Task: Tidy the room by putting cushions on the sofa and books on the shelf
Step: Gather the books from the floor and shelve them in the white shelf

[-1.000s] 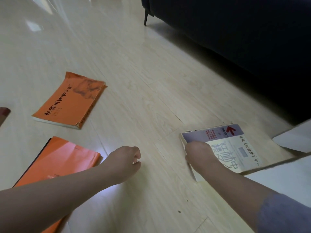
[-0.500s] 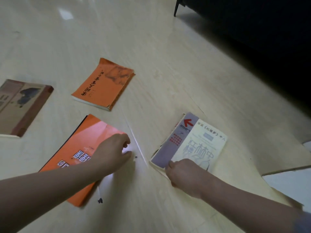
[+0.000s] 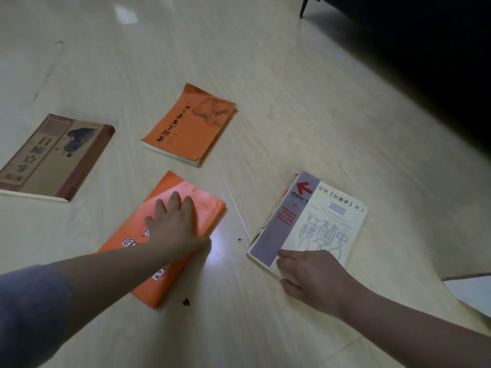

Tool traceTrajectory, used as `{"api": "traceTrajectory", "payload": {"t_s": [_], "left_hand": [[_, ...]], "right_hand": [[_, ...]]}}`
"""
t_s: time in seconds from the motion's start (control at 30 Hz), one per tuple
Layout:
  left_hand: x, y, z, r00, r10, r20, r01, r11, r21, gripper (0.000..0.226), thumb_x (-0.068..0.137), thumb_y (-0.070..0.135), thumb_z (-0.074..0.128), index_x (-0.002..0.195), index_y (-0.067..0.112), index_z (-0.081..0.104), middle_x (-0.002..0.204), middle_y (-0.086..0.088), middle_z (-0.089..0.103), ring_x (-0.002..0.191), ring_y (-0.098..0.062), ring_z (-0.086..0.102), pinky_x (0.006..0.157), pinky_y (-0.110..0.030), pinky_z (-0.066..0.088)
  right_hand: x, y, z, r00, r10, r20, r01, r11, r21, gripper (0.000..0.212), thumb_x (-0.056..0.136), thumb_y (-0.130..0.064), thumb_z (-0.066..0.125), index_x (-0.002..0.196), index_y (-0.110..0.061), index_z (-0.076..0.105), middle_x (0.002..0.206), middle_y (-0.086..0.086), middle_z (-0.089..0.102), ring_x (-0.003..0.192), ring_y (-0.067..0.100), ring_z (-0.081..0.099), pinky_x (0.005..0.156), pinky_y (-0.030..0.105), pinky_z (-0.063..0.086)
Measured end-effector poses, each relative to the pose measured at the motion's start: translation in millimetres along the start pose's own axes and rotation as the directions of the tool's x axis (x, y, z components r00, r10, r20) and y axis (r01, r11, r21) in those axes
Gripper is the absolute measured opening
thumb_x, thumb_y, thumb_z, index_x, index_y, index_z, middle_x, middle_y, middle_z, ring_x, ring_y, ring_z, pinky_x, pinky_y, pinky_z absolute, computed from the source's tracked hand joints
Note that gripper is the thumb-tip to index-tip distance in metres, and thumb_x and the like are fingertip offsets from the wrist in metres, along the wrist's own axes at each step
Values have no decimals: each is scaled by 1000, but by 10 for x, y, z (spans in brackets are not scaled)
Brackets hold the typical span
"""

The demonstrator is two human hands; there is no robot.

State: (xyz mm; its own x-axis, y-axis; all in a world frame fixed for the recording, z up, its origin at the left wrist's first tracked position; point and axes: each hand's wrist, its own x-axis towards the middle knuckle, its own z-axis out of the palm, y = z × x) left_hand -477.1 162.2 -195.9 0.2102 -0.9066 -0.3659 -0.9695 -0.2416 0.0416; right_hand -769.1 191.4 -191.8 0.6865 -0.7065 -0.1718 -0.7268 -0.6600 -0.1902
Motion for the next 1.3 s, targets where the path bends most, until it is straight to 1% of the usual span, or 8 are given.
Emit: {"api": "traceTrajectory", "payload": {"t_s": [0.23, 0.43, 0.6, 0.83, 0.97, 1.07, 1.17, 1.3], "left_hand": [[139, -206, -168, 971, -138, 196, 153, 986, -66, 151, 33, 90, 64, 144, 37, -22, 156, -11, -23, 142, -47, -2, 110, -67, 12], [59, -186, -90, 941, 261, 216, -297, 942, 155, 147, 35, 87, 66, 140, 44, -28, 154, -15, -25, 140, -50, -6, 112, -63, 0], [-101, -116, -61, 606, 677, 418, -795, 532, 292, 139, 47, 72, 75, 139, 48, -27, 153, -13, -28, 140, -46, -15, 109, -63, -14], [-207, 42, -84, 288, 832, 475, -952, 192, 240, 142, 46, 62, 83, 148, 40, -12, 157, -4, -23, 143, -36, -23, 109, -63, -14], [-295, -248, -39, 486, 824, 290, -872, 440, 213, 131, 52, 72, 72, 149, 38, -9, 156, 0, -27, 141, -24, -30, 110, -52, -20], [-455, -490, 40, 678, 733, -52, -733, 680, 13, 107, 60, 78, 63, 148, 27, 27, 155, -5, 22, 143, -27, 21, 116, -45, 21], [-644, -565, 173, 840, 363, -403, -494, 819, -291, 61, 66, 66, 65, 107, 22, 59, 106, 8, 53, 100, -15, 54, 85, -28, 41], [-850, -424, 397, 933, -153, -325, -61, 825, -562, 45, 61, 39, 84, 91, 23, 56, 90, 6, 51, 90, -18, 51, 75, -28, 37]], "right_hand": [[164, -33, -75, 992, 108, -57, -102, 990, 97, 50, 81, -54, 25, 90, -24, 64, 85, -7, 67, 77, 14, 65, 63, 30, 48], [333, -42, -213, 945, 324, -45, -298, 911, 285, 25, 85, -45, 59, 94, -25, 71, 89, -10, 71, 82, 8, 64, 76, 29, 52], [300, -3, -232, 907, 422, -6, -382, 826, 414, 19, 85, -39, 65, 92, -23, 71, 81, -12, 70, 76, 3, 64, 75, 32, 54], [274, -30, -241, 883, 469, -22, -411, 795, 447, 16, 87, -32, 64, 88, -18, 72, 74, -10, 69, 72, 7, 64, 73, 35, 54], [315, -104, -205, 884, 467, -20, -387, 754, 530, 19, 87, -28, 61, 101, -20, 71, 84, -11, 69, 78, 2, 64, 79, 31, 55], [378, -213, -185, 893, 449, 17, -368, 709, 601, 27, 87, -26, 59, 112, -19, 69, 95, -10, 69, 87, 1, 63, 86, 29, 53], [461, -360, -203, 926, 367, 92, -344, 714, 610, 37, 90, -29, 59, 125, -17, 62, 112, -4, 67, 100, 8, 62, 93, 33, 50], [639, -521, -236, 944, 284, 171, -331, 776, 537, 45, 91, -30, 57, 132, -12, 53, 125, 5, 62, 112, 19, 58, 95, 37, 47]]}}
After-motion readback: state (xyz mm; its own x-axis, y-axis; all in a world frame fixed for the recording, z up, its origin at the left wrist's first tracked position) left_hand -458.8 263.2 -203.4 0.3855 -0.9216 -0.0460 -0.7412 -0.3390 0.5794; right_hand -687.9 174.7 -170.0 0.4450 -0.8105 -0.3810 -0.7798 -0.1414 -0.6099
